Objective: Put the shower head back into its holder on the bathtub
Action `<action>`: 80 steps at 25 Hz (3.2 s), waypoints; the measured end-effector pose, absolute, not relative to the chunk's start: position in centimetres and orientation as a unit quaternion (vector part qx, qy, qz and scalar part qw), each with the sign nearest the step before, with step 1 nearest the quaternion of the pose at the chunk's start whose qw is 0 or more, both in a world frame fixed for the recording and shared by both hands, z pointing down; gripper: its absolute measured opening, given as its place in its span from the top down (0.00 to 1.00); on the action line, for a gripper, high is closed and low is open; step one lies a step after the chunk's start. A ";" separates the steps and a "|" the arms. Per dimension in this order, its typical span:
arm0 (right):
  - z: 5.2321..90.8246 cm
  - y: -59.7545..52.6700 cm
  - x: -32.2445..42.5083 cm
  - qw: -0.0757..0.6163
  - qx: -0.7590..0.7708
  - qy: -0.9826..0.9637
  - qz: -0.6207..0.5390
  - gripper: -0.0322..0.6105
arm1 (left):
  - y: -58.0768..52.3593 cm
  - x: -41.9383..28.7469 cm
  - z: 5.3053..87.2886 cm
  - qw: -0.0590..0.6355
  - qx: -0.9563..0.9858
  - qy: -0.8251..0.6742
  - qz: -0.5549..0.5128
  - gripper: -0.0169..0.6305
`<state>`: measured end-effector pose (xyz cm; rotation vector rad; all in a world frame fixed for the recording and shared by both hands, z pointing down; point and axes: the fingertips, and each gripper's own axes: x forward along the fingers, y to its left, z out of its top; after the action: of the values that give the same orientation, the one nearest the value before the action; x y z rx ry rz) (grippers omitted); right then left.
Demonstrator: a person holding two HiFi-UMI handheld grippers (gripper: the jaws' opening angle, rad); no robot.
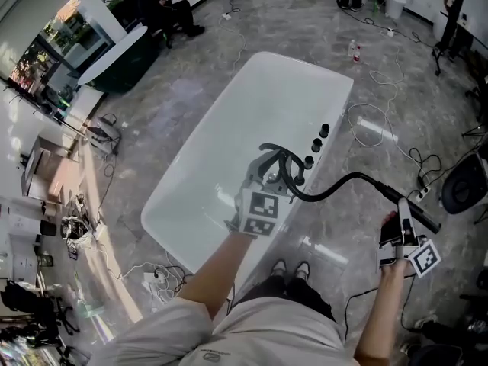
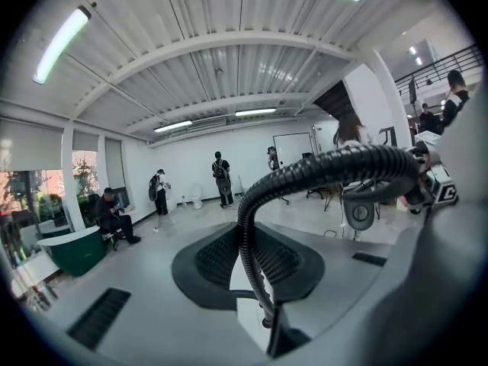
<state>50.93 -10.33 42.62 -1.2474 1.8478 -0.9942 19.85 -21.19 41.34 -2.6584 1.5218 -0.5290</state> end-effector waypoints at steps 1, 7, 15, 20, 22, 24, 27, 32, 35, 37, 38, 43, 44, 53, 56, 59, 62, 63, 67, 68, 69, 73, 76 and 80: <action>42.4 -10.3 51.1 0.344 -0.483 0.710 -0.380 0.73 | -21.1 19.9 42.2 0.012 -0.856 0.485 -0.180 0.88; 42.2 -10.0 51.6 0.343 -0.497 0.704 -0.374 0.73 | -20.7 19.3 47.5 -0.019 -0.850 0.473 -0.232 0.88; 42.0 -10.0 51.1 0.319 -0.506 0.715 -0.363 0.73 | -20.1 17.7 52.5 -0.054 -0.835 0.465 -0.289 0.88; 40.9 -10.2 50.7 0.278 -0.536 0.723 -0.335 0.73 | -18.7 17.2 56.0 -0.084 -0.841 0.415 -0.336 0.88; 40.6 -10.4 50.4 0.263 -0.546 0.726 -0.325 0.73 | -18.1 17.4 57.8 -0.089 -0.843 0.397 -0.351 0.88; 40.4 -10.7 49.8 0.236 -0.557 0.734 -0.307 0.73 | -18.0 17.5 59.5 -0.095 -0.844 0.388 -0.357 0.88; 39.6 -11.2 48.7 0.194 -0.567 0.750 -0.279 0.73 | -18.1 17.7 61.6 -0.108 -0.847 0.380 -0.355 0.88; 39.5 -12.0 47.4 0.169 -0.566 0.760 -0.270 0.73 | -18.6 18.5 64.9 -0.123 -0.851 0.378 -0.342 0.88; 39.7 -12.1 46.9 0.164 -0.566 0.762 -0.267 0.73 | -18.7 18.9 67.4 -0.134 -0.852 0.378 -0.335 0.88; 39.8 -12.1 46.5 0.163 -0.564 0.765 -0.264 0.73 | -18.6 19.1 69.1 -0.139 -0.853 0.376 -0.334 0.88; 39.9 -12.2 46.3 0.163 -0.563 0.766 -0.264 0.73 | -18.6 19.2 70.1 -0.141 -0.853 0.375 -0.335 0.88; 41.6 -12.3 45.0 0.169 -0.548 0.773 -0.271 0.73 | -18.7 19.5 74.9 -0.148 -0.849 0.370 -0.347 0.88; 42.0 -12.4 44.7 0.168 -0.544 0.776 -0.272 0.73 | -18.6 19.5 75.8 -0.150 -0.848 0.369 -0.350 0.88; 45.0 -15.6 42.9 0.143 -0.509 0.801 -0.280 0.73 | -19.8 20.8 82.6 -0.181 -0.830 0.373 -0.372 0.88; 46.0 -16.5 41.8 0.131 -0.491 0.817 -0.274 0.73 | -19.9 21.2 84.2 -0.188 -0.826 0.376 -0.376 0.88; 47.3 -17.5 40.0 0.118 -0.469 0.832 -0.272 0.73 | -19.8 20.6 86.4 -0.201 -0.815 0.386 -0.382 0.88; 48.0 -18.3 38.3 0.117 -0.449 0.842 -0.274 0.73 | -19.8 20.1 88.0 -0.211 -0.808 0.394 -0.385 0.88; 48.1 -18.5 37.7 0.117 -0.443 0.845 -0.274 0.73 | -19.7 20.0 88.4 -0.214 -0.806 0.394 -0.387 0.88; 48.2 -19.1 36.2 0.112 -0.427 0.856 -0.270 0.73 | -18.8 20.0 89.6 -0.226 -0.806 0.384 -0.389 0.88; 48.3 -19.3 36.2 0.112 -0.426 0.857 -0.269 0.73 | -18.7 20.2 89.5 -0.226 -0.810 0.379 -0.386 0.87; 48.5 -19.4 36.1 0.110 -0.425 0.857 -0.268 0.73 | -18.5 20.4 89.3 -0.226 -0.813 0.375 -0.383 0.84; 50.2 -19.9 34.8 0.093 -0.414 0.864 -0.271 0.73 | -17.9 19.9 88.3 -0.232 -0.819 0.378 -0.365 0.82; 52.4 -19.9 32.5 0.059 -0.402 0.875 -0.265 0.73 | -17.7 19.2 85.1 -0.224 -0.827 0.399 -0.327 0.82; 55.8 -19.8 29.6 0.009 -0.395 0.882 -0.256 0.73 | -18.3 18.5 80.2 -0.207 -0.839 0.429 -0.263 0.82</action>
<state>29.59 -19.83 55.79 -1.2342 2.7550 -0.7984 18.55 -18.26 80.22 -3.0515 1.5591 -0.9577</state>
